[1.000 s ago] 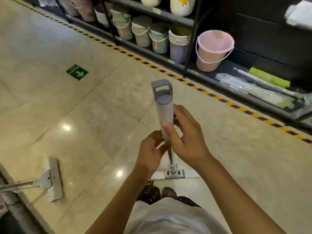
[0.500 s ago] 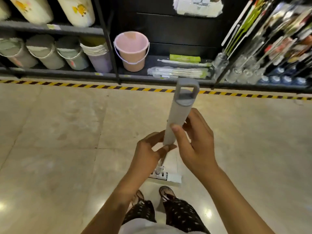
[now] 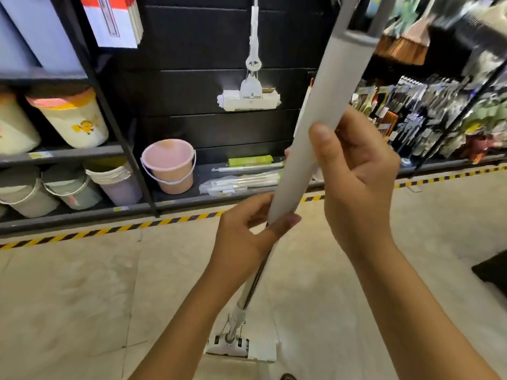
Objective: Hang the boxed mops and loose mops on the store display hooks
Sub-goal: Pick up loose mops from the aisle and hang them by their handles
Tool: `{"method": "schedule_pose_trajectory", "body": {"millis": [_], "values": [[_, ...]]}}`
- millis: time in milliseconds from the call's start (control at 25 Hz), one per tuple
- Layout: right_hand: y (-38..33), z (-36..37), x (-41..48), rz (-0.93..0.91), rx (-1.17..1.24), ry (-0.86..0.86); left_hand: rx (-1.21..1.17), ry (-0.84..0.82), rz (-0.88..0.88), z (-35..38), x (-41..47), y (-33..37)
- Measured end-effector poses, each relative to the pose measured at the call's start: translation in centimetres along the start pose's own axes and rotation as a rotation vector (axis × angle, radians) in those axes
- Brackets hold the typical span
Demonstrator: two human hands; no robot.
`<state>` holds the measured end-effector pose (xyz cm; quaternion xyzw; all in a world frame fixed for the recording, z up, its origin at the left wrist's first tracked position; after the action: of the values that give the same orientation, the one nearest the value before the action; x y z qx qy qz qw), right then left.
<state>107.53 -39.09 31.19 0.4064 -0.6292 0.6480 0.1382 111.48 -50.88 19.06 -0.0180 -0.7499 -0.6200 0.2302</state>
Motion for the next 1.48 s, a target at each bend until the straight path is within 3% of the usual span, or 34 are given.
{"method": "schedule_pose_trajectory", "body": {"millis": [280,800,1120,1480], "values": [[-3.2,-3.6,7.8,-0.080,0.105,-0.050,0.090,-0.057,0.115,1.5,7.1,7.9],[-10.9,-13.6,19.6,-0.328,0.066,-0.141,0.123,-0.093,0.264,9.5,16.9,21.1],[-8.3,-16.2,25.2,-0.256,-0.216,-0.265,0.050,-0.184,0.226,12.2,23.0,20.5],[1.0,-14.0,33.9,-0.086,-0.313,-0.212,0.035,-0.312,0.192,9.6,34.6,15.7]]}}
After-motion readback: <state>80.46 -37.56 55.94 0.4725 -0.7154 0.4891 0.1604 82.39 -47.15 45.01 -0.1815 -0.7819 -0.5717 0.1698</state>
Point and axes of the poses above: each hand's wrist, its own x-axis towards the middle knuckle, its own z-axis out of the palm, y = z × x, the point moved 10 cm from there along x, towards the middle knuckle, and after that the axes turned 5 degrees about -y, right-handed, at the moved point
